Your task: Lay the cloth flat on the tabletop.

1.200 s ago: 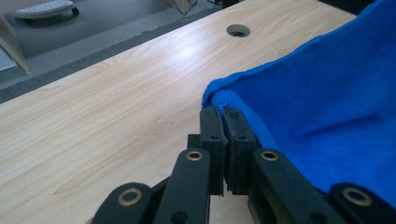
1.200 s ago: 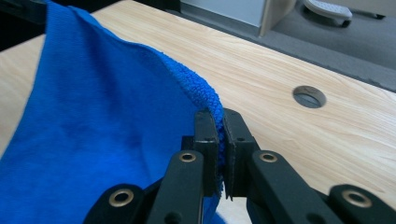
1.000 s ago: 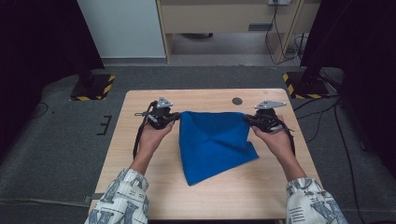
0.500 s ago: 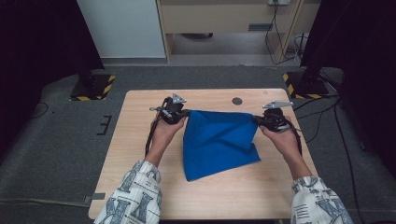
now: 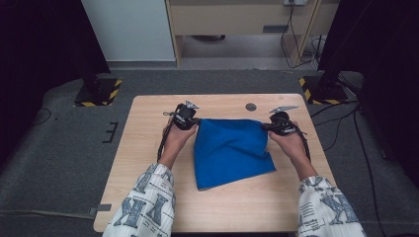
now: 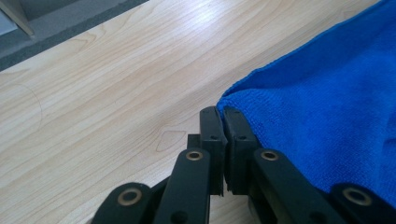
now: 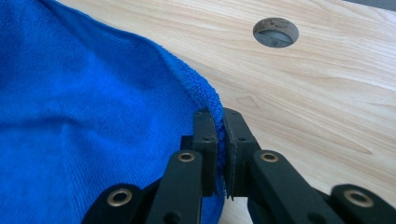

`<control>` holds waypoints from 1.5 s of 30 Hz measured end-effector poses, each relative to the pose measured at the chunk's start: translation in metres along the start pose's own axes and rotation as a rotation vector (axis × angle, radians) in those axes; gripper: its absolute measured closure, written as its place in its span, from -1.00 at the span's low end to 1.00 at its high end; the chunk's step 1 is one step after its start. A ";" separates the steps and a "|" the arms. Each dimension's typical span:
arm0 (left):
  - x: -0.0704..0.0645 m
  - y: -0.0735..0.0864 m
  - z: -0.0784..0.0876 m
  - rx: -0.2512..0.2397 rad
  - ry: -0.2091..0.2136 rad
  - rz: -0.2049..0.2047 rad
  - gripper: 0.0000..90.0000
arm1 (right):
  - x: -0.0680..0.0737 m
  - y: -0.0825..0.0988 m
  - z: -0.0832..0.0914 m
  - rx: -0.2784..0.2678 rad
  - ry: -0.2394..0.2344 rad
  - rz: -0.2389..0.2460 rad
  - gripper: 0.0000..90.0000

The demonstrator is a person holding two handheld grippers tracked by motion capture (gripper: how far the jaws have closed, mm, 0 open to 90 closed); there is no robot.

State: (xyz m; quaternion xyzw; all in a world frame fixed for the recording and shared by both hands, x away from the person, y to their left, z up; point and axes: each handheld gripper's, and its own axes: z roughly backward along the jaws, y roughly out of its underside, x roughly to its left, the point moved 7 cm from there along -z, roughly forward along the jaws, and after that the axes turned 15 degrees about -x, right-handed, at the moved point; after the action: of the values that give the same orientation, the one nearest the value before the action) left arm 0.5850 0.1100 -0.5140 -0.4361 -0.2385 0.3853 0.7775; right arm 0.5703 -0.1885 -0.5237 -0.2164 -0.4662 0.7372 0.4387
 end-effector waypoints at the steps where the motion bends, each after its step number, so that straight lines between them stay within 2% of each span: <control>1: 0.002 0.000 0.000 -0.002 -0.005 0.004 0.94 | 0.000 0.000 -0.002 -0.001 0.002 0.000 0.89; 3: 0.004 0.001 0.001 -0.011 -0.004 0.016 0.93 | 0.000 0.001 -0.009 0.003 0.006 -0.012 0.87; 5: 0.006 0.001 0.001 -0.024 -0.011 0.023 0.84 | -0.001 0.002 -0.015 -0.004 0.015 -0.022 0.72; 7: 0.010 -0.001 0.002 -0.043 -0.032 0.027 0.39 | -0.001 0.000 -0.018 -0.028 0.035 -0.033 0.43; 9: 0.012 -0.003 0.004 -0.065 -0.040 0.030 0.12 | 0.000 -0.003 -0.020 -0.058 0.053 -0.050 0.06; 11: 0.012 -0.005 0.007 -0.071 -0.043 0.041 -0.11 | 0.000 -0.006 -0.019 -0.077 0.063 -0.063 -0.14; 14: 0.008 -0.007 0.012 -0.081 -0.033 0.037 -0.28 | 0.000 -0.010 -0.014 -0.102 0.082 -0.057 -0.28; 17: 0.002 -0.005 0.018 -0.092 -0.022 0.031 -0.34 | 0.000 -0.009 -0.009 -0.086 0.081 -0.051 -0.38; 21: -0.007 0.002 0.029 -0.103 -0.015 0.032 -0.45 | 0.004 -0.005 0.000 -0.075 0.079 -0.033 -0.42; 24: -0.013 0.006 0.034 -0.106 0.012 0.051 -0.57 | 0.008 -0.003 0.007 -0.075 0.068 -0.026 -0.47; 31: -0.031 0.014 0.044 -0.126 0.055 0.027 -0.77 | 0.020 0.002 0.020 -0.087 0.025 -0.006 -0.51; 35: -0.040 0.018 0.051 -0.150 0.083 0.030 -0.83 | 0.027 0.006 0.027 -0.097 -0.002 0.005 -0.49; 37: -0.045 0.022 0.055 -0.161 0.100 0.030 -0.83 | 0.031 0.010 0.033 -0.099 -0.010 0.007 -0.44; 40: -0.052 0.032 0.061 -0.140 0.121 0.014 -0.79 | 0.038 0.016 0.043 -0.107 -0.036 0.009 -0.24; 42: -0.055 0.039 0.064 -0.151 0.122 0.004 -0.79 | 0.040 0.021 0.052 -0.123 -0.049 0.010 -0.12; 45: -0.058 0.048 0.069 -0.142 0.117 -0.001 -0.79 | 0.042 0.028 0.062 -0.145 -0.053 -0.003 0.00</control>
State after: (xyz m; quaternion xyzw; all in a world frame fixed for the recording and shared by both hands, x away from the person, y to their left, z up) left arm 0.4836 0.1123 -0.5225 -0.5115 -0.2198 0.3410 0.7575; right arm 0.4912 -0.1889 -0.5155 -0.2271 -0.5302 0.7063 0.4104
